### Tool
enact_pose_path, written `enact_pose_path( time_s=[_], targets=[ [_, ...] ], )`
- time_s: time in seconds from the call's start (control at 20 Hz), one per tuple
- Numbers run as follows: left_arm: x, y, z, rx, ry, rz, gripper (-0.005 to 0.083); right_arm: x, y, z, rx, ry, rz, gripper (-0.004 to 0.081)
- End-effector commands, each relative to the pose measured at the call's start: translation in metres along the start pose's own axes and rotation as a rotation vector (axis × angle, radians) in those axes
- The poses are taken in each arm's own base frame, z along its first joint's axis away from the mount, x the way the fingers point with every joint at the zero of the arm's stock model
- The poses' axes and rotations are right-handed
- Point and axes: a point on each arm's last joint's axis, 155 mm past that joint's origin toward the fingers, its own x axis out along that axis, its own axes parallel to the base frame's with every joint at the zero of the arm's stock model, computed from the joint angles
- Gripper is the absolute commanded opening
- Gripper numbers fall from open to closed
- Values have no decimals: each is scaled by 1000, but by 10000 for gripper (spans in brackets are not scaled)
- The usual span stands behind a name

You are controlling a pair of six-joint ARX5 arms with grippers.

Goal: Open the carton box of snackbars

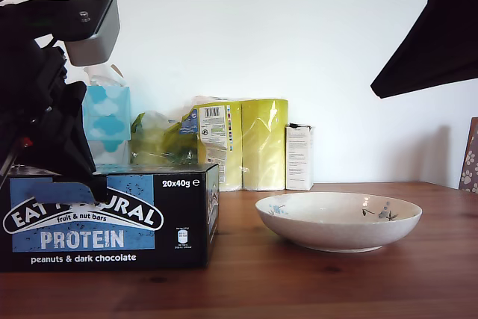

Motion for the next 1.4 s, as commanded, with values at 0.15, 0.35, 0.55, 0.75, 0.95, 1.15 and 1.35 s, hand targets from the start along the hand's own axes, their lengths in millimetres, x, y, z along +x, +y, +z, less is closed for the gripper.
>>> enact_pose_path(
  time_s=[0.15,0.35,0.55,0.75,0.95,1.15,1.35],
  targets=[
    [2,3,-2,40,11,17,-19,1,2,0,-8,0,6,-13],
    [-1,19,2,50,17,71,-18,1,2,0,-8,0,7,-13],
    [-8,45,16,80,-7,130,-18,1,2,0,-8,0,6,-13],
    [-24,85,38,52,-56,211,-14,1,2,0,-8,0,6,-13],
    [-30,100,41,2,-63,235,-7,1,2,0,-8,0,6,-13],
    [-25,78,32,-87,-40,140,307,1,2,0,-9,-1,6,-13],
    [-23,26,20,-130,0,-80,561,1,2,1,-9,-2,6,-13]
  ],
)
